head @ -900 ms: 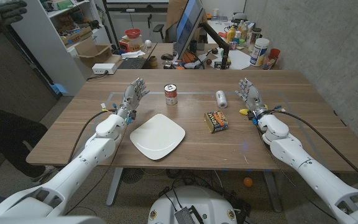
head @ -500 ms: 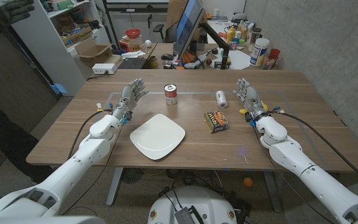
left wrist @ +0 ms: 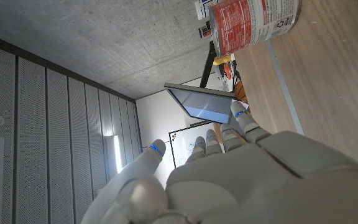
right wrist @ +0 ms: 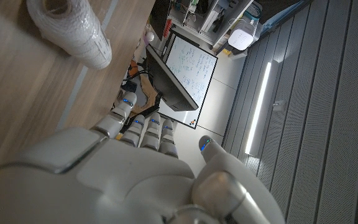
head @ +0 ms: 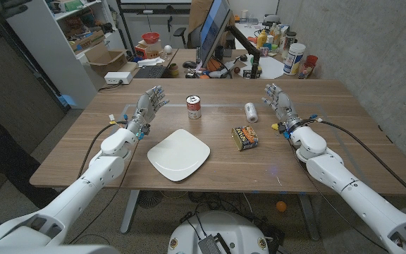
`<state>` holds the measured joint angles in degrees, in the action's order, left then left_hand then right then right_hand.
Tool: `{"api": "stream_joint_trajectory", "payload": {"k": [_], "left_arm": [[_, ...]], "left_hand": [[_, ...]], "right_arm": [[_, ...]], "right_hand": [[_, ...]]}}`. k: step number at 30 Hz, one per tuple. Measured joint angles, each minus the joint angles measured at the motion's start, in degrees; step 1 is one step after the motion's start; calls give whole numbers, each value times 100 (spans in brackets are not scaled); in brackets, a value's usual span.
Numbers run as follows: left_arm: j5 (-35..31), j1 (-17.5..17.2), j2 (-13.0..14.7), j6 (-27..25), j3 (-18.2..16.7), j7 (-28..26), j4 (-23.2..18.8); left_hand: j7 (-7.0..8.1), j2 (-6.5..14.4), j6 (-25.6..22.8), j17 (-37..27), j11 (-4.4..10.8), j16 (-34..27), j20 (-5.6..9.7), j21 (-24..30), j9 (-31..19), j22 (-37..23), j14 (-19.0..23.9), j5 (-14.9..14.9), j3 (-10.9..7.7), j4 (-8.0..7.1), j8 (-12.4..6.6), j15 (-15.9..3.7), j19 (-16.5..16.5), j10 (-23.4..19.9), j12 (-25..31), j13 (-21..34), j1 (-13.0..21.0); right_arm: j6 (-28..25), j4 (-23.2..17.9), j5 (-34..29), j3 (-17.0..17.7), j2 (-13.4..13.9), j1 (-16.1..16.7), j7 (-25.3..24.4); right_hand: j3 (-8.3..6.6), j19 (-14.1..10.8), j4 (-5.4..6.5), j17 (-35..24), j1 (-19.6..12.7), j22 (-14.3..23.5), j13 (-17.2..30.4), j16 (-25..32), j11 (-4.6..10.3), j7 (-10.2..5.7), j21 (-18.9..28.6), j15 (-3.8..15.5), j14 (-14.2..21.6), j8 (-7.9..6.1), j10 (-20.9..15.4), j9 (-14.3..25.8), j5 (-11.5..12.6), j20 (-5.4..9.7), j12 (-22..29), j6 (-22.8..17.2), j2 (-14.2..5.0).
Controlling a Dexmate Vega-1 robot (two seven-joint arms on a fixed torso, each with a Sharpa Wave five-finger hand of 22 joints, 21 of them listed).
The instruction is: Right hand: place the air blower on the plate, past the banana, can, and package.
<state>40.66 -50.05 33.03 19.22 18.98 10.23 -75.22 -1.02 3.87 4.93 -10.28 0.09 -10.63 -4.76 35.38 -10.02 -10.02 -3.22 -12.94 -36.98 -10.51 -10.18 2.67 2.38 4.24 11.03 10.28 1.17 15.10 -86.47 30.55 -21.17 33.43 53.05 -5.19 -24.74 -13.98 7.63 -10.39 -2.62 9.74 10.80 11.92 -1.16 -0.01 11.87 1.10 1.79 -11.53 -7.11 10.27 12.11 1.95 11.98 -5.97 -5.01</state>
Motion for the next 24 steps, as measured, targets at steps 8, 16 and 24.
{"api": "stream_joint_trajectory", "payload": {"k": [8, 16, 24], "left_arm": [[31, -79, 46, 36, -26, 32, -125], [103, -117, 50, 98, -48, 150, -149], [156, -107, 14, 141, -48, 292, -97]], "left_hand": [[0, 0, 0, 1, -31, 0, 0, -1, 0, 0, 0, 0, 0, 0, 0, 0, 0, 31, 0, 0, 0], [0, 0, 0, 1, -31, 0, 1, -22, 0, -5, 0, 0, 0, 0, 0, 0, 0, 31, 0, -1, 0], [0, 0, -1, 1, -30, 1, 1, -22, 1, -27, 0, 1, 0, 0, 0, -1, 0, 31, 0, -1, 0]], "right_arm": [[36, -399, -373, 125, 310, 168, -225], [-43, -950, -765, 372, 726, 444, -475], [-207, -1514, -1193, 690, 1190, 783, -672]], "right_hand": [[-9, -39, -193, 27, -152, 0, 0, -28, -93, 13, 0, -183, 56, 0, -47, 0, 0, -166, 0, -91, -13], [-2, 2, -282, 26, -256, 0, 0, -49, -93, 59, 0, -226, 55, 0, -47, -1, 0, -207, 0, -137, 15], [2, -9, -357, 26, -316, -1, -1, -49, -91, 59, 0, -246, 76, 0, -46, -1, 0, -258, 0, -200, 76]]}}
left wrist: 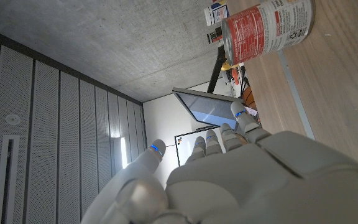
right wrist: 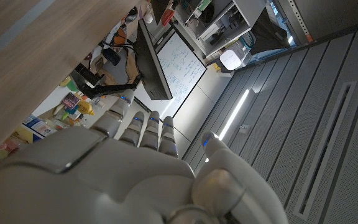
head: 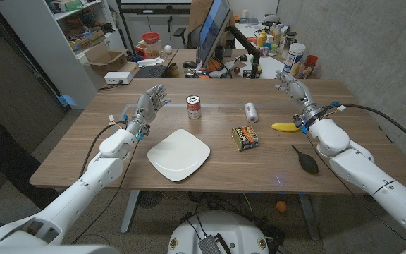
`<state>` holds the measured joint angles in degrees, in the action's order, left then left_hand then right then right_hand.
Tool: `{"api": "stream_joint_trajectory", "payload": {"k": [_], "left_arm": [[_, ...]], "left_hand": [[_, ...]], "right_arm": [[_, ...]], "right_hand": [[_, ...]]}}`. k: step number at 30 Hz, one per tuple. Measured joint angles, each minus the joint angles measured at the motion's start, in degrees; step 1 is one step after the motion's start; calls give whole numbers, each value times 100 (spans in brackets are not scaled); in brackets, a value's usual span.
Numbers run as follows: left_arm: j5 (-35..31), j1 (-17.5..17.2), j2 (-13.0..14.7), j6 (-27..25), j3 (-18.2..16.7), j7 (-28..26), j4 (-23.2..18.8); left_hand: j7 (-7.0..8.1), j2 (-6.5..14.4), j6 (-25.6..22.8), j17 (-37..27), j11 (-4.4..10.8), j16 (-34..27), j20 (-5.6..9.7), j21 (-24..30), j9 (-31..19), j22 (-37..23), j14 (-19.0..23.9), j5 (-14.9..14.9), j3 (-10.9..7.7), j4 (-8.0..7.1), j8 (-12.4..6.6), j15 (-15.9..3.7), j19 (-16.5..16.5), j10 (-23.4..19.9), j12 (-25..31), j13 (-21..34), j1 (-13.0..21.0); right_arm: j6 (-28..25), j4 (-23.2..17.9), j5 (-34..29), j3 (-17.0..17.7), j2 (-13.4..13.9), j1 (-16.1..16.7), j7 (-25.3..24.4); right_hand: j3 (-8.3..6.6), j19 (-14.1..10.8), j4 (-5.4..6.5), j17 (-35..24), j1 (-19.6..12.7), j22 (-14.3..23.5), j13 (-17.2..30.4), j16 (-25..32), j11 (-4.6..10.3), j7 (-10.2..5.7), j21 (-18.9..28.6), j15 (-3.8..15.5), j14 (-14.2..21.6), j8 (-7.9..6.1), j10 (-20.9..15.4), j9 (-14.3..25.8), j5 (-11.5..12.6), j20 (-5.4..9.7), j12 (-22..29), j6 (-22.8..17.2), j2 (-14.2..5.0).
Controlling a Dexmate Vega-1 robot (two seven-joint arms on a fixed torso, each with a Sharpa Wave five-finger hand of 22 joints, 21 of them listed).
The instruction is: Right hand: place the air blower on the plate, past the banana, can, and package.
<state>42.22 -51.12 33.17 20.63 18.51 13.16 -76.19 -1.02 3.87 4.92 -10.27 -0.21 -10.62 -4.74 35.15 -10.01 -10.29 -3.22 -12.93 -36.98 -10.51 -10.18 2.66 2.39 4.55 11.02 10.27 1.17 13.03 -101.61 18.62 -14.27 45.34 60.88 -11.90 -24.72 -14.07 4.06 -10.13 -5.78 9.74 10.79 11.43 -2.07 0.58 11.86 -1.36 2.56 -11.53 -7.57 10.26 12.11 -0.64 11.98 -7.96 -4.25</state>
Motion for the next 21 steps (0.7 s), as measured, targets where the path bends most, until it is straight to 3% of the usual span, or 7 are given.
{"api": "stream_joint_trajectory", "payload": {"k": [10, 21], "left_arm": [[43, 39, -8, 49, 9, 141, 19], [54, 70, 13, 102, 31, 327, 44]], "left_hand": [[-52, 0, 9, 0, 0, 0, 0, -22, 0, 1, 0, 0, 0, 0, 0, 0, 0, 0, 0, 0, 0], [-52, 0, 9, 1, 0, 0, 1, -22, 0, 1, 0, 0, 0, 0, 0, 0, 0, 0, 23, 0, 0]], "right_arm": [[-228, -543, -490, 506, 520, 532, -162], [-596, -1264, -1228, 1520, 969, 1552, -270]], "right_hand": [[29, 0, -100, 0, -42, 0, 0, -21, 1, 3, -24, 1, 0, 0, 0, 0, 0, 1, 0, -3, 94], [42, 43, -147, -1, -60, 0, 0, -20, 2, 3, -23, -19, -21, 0, 0, 26, -24, -42, -34, -3, 154]]}}
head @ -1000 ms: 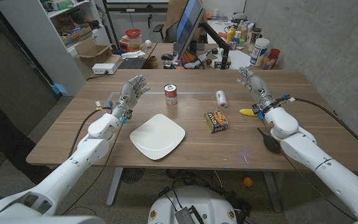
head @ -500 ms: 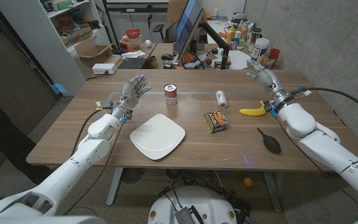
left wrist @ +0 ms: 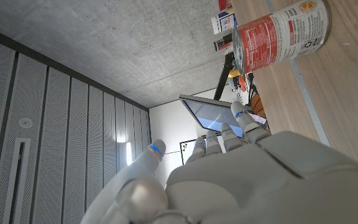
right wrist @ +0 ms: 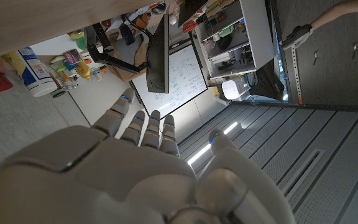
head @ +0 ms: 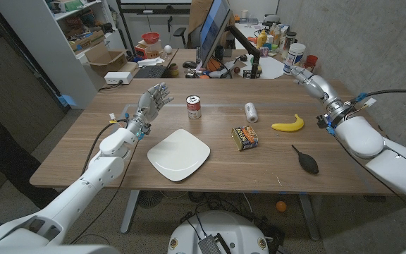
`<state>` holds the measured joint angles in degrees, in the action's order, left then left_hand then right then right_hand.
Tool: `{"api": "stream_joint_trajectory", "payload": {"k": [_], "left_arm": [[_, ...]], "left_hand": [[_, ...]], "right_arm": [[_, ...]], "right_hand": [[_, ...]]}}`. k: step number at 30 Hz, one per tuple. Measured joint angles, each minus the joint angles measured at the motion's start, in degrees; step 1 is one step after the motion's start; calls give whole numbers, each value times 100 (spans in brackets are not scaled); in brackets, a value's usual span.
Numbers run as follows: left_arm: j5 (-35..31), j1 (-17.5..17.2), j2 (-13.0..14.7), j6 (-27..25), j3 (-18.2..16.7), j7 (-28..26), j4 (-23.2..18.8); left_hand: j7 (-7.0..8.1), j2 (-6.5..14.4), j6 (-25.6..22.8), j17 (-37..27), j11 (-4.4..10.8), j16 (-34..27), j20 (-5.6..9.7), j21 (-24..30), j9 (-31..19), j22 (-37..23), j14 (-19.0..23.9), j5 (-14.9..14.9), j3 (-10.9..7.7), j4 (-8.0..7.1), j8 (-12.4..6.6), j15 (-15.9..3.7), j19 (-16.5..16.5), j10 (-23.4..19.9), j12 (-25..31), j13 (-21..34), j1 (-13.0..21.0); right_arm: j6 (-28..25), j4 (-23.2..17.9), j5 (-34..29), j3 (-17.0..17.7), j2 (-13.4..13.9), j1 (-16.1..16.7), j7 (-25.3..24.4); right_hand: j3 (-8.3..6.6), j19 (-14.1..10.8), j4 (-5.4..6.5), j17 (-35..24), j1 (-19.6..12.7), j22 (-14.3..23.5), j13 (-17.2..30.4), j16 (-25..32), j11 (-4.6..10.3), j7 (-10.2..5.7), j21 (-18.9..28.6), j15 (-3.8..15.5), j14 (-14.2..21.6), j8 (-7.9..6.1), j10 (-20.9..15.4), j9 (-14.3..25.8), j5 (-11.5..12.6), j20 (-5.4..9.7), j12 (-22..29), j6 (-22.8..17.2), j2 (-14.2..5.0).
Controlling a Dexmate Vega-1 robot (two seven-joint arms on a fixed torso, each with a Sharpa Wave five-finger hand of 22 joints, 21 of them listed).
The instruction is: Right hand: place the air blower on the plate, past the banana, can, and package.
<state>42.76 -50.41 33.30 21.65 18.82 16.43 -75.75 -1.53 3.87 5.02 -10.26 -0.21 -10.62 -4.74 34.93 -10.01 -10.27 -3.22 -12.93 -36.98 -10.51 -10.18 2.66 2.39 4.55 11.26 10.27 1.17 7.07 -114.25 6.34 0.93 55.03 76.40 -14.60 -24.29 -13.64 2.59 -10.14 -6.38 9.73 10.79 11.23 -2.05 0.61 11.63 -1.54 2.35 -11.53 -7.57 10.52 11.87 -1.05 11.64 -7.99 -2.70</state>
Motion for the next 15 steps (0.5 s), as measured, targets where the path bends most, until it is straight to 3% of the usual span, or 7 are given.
{"api": "stream_joint_trajectory", "payload": {"k": [4, 6, 15], "left_arm": [[7, 8, 7, 26, 6, 47, 23], [18, 13, 7, 40, 10, 102, 41], [45, 52, -15, 77, 40, 251, 145]], "left_hand": [[0, 0, 0, 0, 0, 0, 0, 0, 0, 0, 0, 0, 0, 0, 0, 0, 0, 0, 0, 0, 0], [0, 0, 0, 0, 0, 0, 0, 0, 0, 0, 0, 0, 0, 0, 0, 0, 0, 0, 0, 0, 0], [-63, 0, -1, 0, 0, 0, 0, 0, 0, 1, 0, 0, 0, 0, 0, 0, 0, 0, 0, 0, 0]], "right_arm": [[-143, -178, -316, 290, 22, 290, 14], [-211, -360, -512, 600, 4, 590, 50], [-484, -876, -1411, 1384, -354, 1370, 217]], "right_hand": [[1, -1, -46, 0, -21, 0, 0, 0, 0, -32, 0, 0, 0, 0, 0, 3, 0, 1, 0, -32, 21], [1, -1, -46, 0, -21, 0, 0, 0, 0, -32, 0, 0, 0, 0, 0, 3, 0, 1, 0, -31, 21], [17, -1, -110, -1, -58, 0, 0, 1, 1, -62, -23, 1, 0, 0, 0, 2, 1, 1, 0, -62, 57]]}}
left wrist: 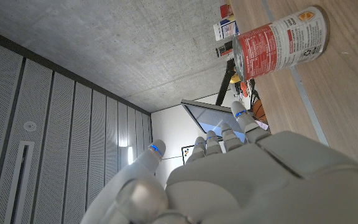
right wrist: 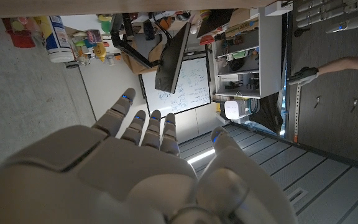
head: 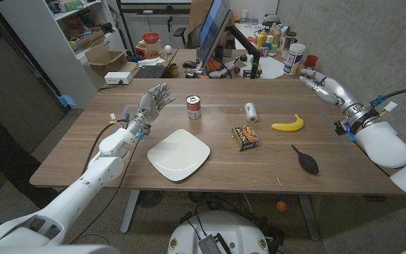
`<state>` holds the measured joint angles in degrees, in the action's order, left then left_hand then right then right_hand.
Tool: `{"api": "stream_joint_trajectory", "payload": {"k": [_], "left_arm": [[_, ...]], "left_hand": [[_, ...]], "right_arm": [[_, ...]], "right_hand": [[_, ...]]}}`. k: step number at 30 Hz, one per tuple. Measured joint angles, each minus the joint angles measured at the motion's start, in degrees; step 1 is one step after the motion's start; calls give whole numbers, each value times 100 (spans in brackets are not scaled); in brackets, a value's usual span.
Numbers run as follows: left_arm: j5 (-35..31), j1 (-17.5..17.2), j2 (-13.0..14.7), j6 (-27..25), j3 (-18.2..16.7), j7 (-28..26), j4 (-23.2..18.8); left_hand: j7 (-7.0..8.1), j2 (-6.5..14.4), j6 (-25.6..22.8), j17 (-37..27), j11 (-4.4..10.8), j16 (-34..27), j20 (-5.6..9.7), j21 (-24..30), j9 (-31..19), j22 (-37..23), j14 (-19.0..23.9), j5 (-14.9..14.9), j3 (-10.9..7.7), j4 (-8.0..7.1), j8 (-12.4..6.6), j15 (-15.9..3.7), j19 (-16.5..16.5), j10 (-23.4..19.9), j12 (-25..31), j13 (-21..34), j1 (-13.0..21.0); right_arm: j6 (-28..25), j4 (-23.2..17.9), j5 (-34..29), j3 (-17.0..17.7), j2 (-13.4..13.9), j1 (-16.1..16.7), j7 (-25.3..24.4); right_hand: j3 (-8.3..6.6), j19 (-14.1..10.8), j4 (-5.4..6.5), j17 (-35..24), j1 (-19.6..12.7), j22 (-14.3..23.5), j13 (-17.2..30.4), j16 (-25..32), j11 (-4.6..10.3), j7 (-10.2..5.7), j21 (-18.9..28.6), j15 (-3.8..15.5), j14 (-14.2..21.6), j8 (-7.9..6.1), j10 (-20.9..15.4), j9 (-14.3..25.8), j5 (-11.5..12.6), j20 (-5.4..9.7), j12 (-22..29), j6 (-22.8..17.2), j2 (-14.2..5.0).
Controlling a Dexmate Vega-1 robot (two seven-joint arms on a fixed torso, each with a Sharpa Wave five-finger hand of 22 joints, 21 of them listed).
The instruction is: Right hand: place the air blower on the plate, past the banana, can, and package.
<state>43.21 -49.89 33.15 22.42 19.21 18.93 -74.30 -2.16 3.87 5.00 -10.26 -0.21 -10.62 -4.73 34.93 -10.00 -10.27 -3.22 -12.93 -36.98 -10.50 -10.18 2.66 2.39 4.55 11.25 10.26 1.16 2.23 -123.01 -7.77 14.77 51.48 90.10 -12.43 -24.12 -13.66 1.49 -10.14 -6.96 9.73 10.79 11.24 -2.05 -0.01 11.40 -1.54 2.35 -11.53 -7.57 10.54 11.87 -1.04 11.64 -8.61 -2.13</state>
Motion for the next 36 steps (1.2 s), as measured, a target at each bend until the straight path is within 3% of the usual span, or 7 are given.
{"api": "stream_joint_trajectory", "payload": {"k": [7, 10, 12, 19, 21, 27, 36], "left_arm": [[3, 32, -16, 22, 25, 87, 90], [3, 32, -16, 26, 25, 112, 90], [3, 56, -25, 28, 35, 132, 136], [3, 80, -33, 28, 49, 198, 183], [3, 80, -33, 28, 49, 213, 183], [-2, 180, -89, 33, 103, 296, 348], [-16, 244, -121, 45, 132, 381, 438]], "left_hand": [[0, 0, 0, 0, 0, 0, 13, 0, 0, 0, 0, 0, 0, 0, 0, 0, -13, 0, 0, 0, 0], [0, 0, 0, 0, 0, 0, 12, 0, 0, 0, 0, 0, 0, 0, 0, 0, -12, 0, 0, 0, 0], [0, 0, 0, 0, 0, 0, 12, 0, 0, 1, 0, 0, 0, 0, 0, 0, -12, 0, 0, 0, 0], [1, 0, 0, 0, 0, 0, 12, -40, 0, 1, 0, 0, 0, 0, 0, 0, -12, 0, 0, 0, 0], [0, 0, 0, 0, 0, 0, 12, -40, 0, 1, 0, 0, 0, 0, 0, 0, -12, 0, 0, 0, 0], [1, 0, 0, 0, 0, 0, 12, -40, 0, 1, 0, 0, 0, 0, 0, 0, -12, 0, 0, 0, 0], [1, 0, 0, 1, 21, 0, 11, -40, 0, 1, 0, 0, 0, 0, 0, 0, -11, -21, 0, 0, 0]], "right_arm": [[-305, -451, -1174, 471, -338, 523, 231], [-305, -572, -1174, 601, -467, 658, 231], [-390, -672, -1878, 706, -590, 775, 397], [-430, -972, -2411, 981, -998, 1067, 524], [-430, -1020, -2411, 1023, -1084, 1112, 524], [-591, -1200, -3650, 1117, -1376, 1247, 832], [-783, -1379, -4423, 1134, -1695, 1400, 961]], "right_hand": [[-42, 0, -135, 0, -104, 0, 0, -23, 21, -9, 0, 43, 0, 0, -21, 0, 0, 0, 0, -72, 101], [-42, 0, -183, 0, -147, 0, 0, -23, 21, -33, 0, 97, 10, 0, -22, -1, 0, 0, 0, -96, 70], [-56, 0, -197, 0, -185, 0, 16, -23, 37, -40, 0, 106, 1, 0, -11, -1, 0, 0, 0, -103, 109], [-64, -43, -355, 0, -316, 0, 29, -23, 116, -71, 0, 136, -30, 0, -26, -1, 0, 43, 0, -133, 179], [-80, -85, -428, -1, -406, 0, 29, -22, 145, -126, 1, 158, -8, 0, -20, -1, 0, 1, 0, -121, 189], [-89, -215, -593, -1, -544, 0, 29, -22, 227, -267, 1, 187, 21, 0, -20, -1, 0, -216, 1, -162, 256], [-111, -228, -726, -1, -705, 0, 28, 2, 320, -294, 1, 241, 200, 0, -114, -2, 0, -178, 1, -197, 281]]}}
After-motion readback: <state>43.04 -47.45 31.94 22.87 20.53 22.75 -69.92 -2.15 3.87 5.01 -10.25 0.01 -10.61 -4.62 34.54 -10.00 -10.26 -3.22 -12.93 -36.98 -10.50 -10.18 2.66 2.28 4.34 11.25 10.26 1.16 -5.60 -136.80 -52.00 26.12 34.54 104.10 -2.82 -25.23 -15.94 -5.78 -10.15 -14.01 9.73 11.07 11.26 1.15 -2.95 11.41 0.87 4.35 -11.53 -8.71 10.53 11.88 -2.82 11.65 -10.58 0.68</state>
